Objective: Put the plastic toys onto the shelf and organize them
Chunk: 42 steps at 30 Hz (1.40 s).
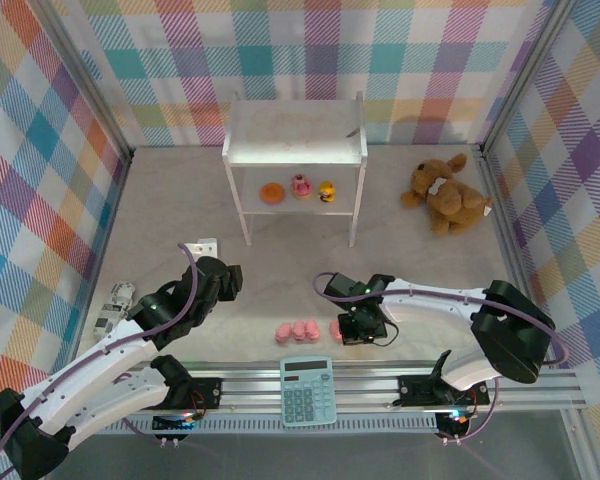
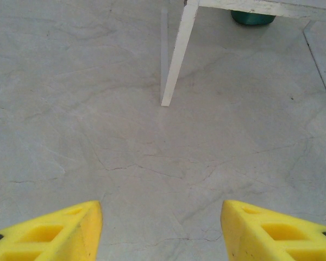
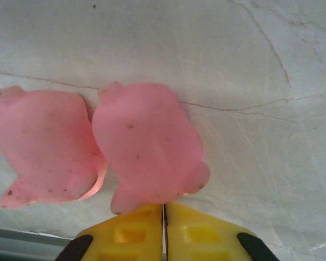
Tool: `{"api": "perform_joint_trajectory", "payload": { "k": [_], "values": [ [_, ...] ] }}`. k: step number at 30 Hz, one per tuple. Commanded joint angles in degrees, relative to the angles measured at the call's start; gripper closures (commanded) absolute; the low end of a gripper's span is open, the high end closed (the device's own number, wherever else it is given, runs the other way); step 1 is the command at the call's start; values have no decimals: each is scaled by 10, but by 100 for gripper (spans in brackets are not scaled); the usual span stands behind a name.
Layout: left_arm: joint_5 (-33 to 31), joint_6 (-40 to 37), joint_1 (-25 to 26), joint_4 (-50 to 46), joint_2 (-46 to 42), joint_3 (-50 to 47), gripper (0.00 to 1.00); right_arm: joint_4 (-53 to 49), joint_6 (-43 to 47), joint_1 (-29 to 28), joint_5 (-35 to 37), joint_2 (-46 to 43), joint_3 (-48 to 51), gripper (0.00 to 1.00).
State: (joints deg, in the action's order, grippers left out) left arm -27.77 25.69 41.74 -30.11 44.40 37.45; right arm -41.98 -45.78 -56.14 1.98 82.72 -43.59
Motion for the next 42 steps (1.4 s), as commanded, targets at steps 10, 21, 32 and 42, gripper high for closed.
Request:
{"api": "perform_joint_trajectory", "payload": {
  "k": [10, 21, 32, 42],
  "values": [
    [-13, -11, -9, -15, -2, 10, 40, -46, 32, 9, 13, -17, -41, 91],
    [-11, -14, -10, 1, 4, 6, 40, -84, 54, 19, 41, -33, -79, 50],
    [-18, -23, -13, -13, -5, 12, 40, -47, 72, 30, 28, 38, -88, 49],
    [-18, -28, -18, -10, -2, 13, 39, -30, 82, 35, 12, 65, -86, 55]
  ]
}}
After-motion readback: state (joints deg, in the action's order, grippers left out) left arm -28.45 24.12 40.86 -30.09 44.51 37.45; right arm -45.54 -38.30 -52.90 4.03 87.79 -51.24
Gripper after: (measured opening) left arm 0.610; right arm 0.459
